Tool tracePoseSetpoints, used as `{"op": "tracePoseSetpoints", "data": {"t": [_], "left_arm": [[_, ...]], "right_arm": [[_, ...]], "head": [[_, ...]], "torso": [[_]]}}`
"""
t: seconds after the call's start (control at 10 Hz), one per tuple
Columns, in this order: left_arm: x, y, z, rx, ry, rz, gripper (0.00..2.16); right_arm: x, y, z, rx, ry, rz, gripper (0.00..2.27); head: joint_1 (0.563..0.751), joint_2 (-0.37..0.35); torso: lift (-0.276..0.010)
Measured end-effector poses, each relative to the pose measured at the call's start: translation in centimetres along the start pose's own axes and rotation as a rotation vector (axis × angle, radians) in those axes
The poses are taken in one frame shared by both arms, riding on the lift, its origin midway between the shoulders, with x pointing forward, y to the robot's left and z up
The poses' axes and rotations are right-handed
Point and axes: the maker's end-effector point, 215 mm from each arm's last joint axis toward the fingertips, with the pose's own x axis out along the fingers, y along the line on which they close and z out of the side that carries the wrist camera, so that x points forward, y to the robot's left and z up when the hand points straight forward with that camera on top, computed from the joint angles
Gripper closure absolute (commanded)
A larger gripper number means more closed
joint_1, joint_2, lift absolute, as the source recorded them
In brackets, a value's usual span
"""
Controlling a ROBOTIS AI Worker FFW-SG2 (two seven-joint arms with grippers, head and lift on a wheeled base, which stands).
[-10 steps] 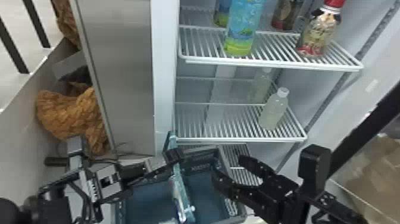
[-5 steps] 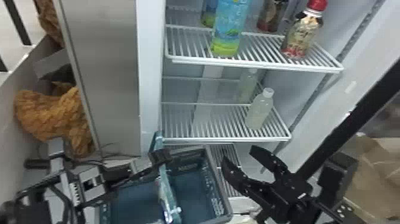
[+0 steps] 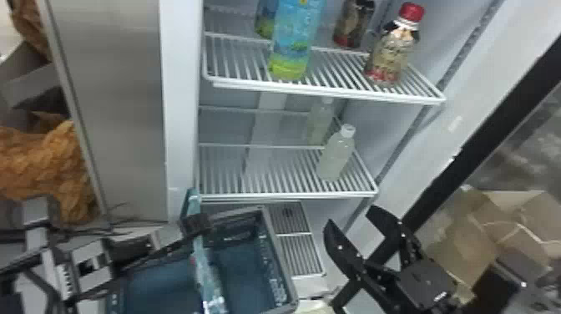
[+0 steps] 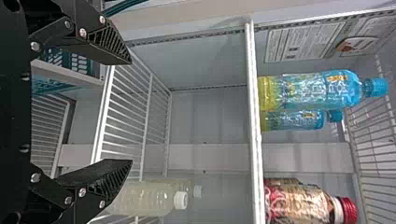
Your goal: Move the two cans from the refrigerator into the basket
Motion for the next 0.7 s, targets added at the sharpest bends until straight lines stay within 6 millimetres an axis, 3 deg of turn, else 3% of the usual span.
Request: {"op": "tracePoseSetpoints", "data": {"t": [0.7], "left_arm": [[-0.3, 0.2, 0.1, -0.002, -0.005, 0.006, 1.21]], "right_arm": [[-5.1, -3.0, -2.7, -0.040, -0.004, -0.087, 0.34]], "head": [[0.695, -0.350]], "torso": [[-0.219]]}}
